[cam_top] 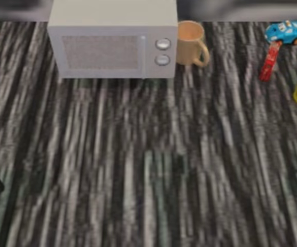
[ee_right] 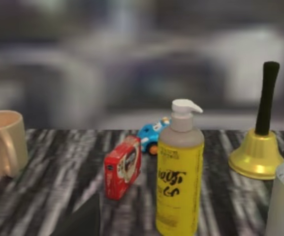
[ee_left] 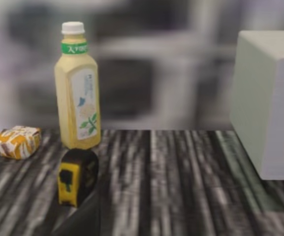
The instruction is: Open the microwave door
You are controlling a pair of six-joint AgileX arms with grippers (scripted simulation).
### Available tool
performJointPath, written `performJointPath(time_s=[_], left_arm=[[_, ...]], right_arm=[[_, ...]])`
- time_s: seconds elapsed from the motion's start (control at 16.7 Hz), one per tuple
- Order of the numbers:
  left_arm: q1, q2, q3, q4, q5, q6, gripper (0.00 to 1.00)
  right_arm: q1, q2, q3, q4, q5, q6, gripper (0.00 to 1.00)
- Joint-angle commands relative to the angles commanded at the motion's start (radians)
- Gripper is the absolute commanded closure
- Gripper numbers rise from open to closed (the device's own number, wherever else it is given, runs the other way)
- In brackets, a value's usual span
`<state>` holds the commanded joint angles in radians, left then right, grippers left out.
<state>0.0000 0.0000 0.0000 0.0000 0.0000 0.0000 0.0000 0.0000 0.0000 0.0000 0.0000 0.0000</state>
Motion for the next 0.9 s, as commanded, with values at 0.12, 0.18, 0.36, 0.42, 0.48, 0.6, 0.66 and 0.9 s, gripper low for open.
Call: performJointPath(time_s=[0.12,0.18,0.36,0.42,0.48,0.6,0.66,0.9], left_arm=[[0.0,0.0,0.0,0.0,0.0,0.0,0.0],[-0.004,0.01,0.01,-0.006,-0.001,-0.004,0.0],[-0.036,0.1,0.101,-0.061,-0.015,-0.035,0.0],[-0.053,0.149,0.152,-0.09,-0.023,-0.051,0.0],[-0.072,0.208,0.213,-0.125,-0.032,-0.069,0.0],[-0.116,0.354,0.366,-0.21,-0.055,-0.111,0.0],[-0.141,0.441,0.457,-0.259,-0.067,-0.133,0.0],[-0.252,0.852,0.877,-0.484,-0.124,-0.229,0.0]], right_arm=[[0.0,0.0,0.0,0.0,0.0,0.0,0.0],[0.0,0.0,0.0,0.0,0.0,0.0,0.0],[0.0,0.0,0.0,0.0,0.0,0.0,0.0],[0.0,0.0,0.0,0.0,0.0,0.0,0.0],[0.0,0.0,0.0,0.0,0.0,0.0,0.0],[0.0,0.0,0.0,0.0,0.0,0.0,0.0],[0.0,0.0,0.0,0.0,0.0,0.0,0.0],[0.0,0.0,0.0,0.0,0.0,0.0,0.0]])
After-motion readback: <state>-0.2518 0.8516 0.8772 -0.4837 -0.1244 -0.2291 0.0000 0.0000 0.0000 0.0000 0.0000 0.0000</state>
